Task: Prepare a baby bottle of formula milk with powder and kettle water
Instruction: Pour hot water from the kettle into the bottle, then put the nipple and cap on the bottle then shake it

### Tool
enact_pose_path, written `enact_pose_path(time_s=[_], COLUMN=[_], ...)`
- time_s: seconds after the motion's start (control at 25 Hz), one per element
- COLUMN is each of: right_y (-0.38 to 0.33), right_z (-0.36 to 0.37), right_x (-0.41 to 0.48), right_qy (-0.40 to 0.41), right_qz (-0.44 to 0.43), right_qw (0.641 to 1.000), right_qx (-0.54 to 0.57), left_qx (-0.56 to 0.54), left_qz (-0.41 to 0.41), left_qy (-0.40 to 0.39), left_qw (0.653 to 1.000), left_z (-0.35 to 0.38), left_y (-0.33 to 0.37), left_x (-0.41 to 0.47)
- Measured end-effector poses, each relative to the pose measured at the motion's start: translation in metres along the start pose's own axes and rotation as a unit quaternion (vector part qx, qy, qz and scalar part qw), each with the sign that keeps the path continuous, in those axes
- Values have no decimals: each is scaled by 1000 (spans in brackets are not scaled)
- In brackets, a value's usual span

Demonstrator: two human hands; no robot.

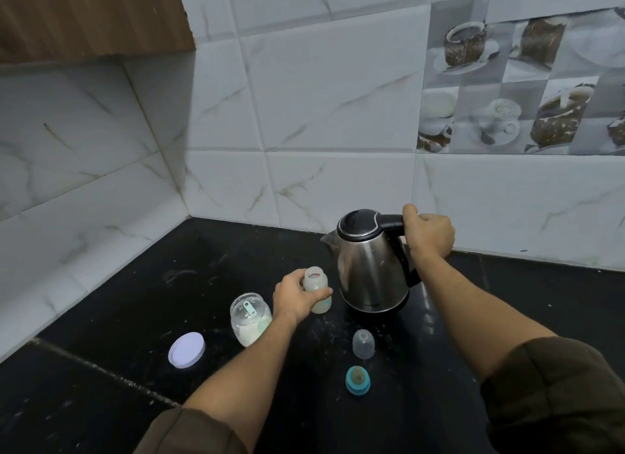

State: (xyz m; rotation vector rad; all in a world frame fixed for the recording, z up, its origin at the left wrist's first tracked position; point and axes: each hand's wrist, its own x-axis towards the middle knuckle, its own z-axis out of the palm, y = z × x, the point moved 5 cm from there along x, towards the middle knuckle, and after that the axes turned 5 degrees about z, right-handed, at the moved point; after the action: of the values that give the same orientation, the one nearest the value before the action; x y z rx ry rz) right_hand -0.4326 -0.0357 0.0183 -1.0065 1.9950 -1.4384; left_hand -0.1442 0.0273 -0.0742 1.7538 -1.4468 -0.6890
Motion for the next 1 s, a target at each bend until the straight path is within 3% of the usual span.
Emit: enact_pose_path(time_s=[0.44,1.0], right_y=[48,59], right_z=[35,42], right_x=[8,19], right_qy=[-36,-88], right_qz=[68,61], right_qw=[997,994], right_qx=[9,37], left_qx=[40,36], left_qz=[-71,-85], left_qy=[9,-3], left_qw=[997,996], left_z=[13,14], left_y=[-34,-46], left_x=[3,2])
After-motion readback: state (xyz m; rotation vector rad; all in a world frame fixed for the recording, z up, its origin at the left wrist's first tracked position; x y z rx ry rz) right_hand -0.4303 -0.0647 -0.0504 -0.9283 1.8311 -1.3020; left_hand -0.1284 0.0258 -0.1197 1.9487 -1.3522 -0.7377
